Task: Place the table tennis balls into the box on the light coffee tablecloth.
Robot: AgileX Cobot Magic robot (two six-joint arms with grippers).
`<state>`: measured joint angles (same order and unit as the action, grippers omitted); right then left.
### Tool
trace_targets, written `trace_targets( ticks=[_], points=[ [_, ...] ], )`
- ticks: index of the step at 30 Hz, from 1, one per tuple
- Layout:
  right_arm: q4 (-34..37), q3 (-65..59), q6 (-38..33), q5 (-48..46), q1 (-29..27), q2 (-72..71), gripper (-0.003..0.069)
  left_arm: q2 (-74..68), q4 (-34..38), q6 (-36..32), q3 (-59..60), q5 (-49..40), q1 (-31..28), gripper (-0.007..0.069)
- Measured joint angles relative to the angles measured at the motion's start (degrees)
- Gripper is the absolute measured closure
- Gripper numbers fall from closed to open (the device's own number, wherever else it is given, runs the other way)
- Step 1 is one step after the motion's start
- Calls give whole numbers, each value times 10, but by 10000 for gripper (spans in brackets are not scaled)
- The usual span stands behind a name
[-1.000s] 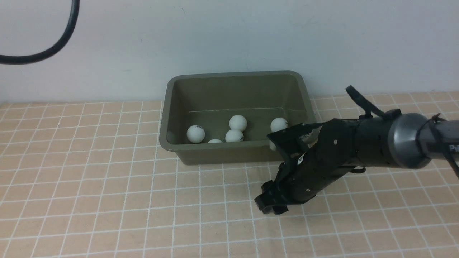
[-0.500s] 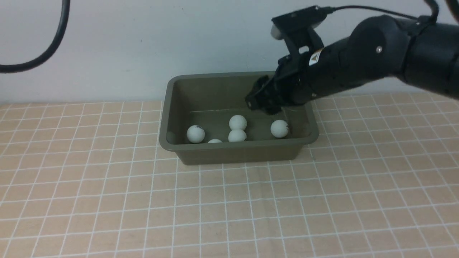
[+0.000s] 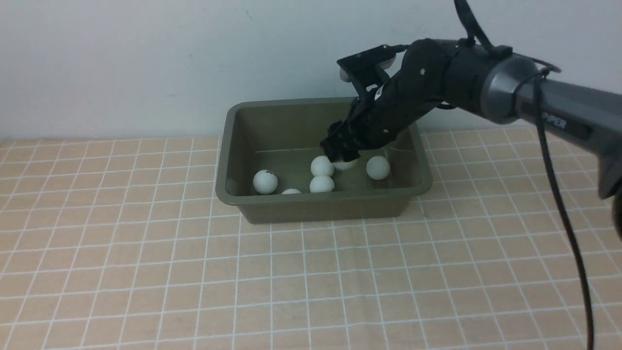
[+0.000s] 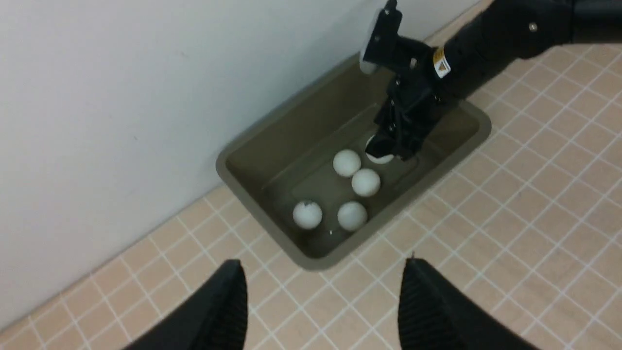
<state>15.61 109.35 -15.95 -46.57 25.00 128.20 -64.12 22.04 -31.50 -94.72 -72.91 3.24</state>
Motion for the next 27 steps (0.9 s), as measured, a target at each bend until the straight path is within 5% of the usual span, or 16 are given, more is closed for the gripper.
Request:
trace_targets(
  ticks=[13,20,23,27],
  points=[
    [-11,86,1,-75,0,19,273,271,-119,127,224,30,0,316],
    [-55,198,6,-175,-1,-33,566,411,-187,214,413,131,0,365],
    [-62,207,8,-188,-7,-85,650,452,-190,230,491,191,0,431],
    [-62,209,8,-225,-28,-146,672,499,-190,252,576,265,0,536]
  ],
)
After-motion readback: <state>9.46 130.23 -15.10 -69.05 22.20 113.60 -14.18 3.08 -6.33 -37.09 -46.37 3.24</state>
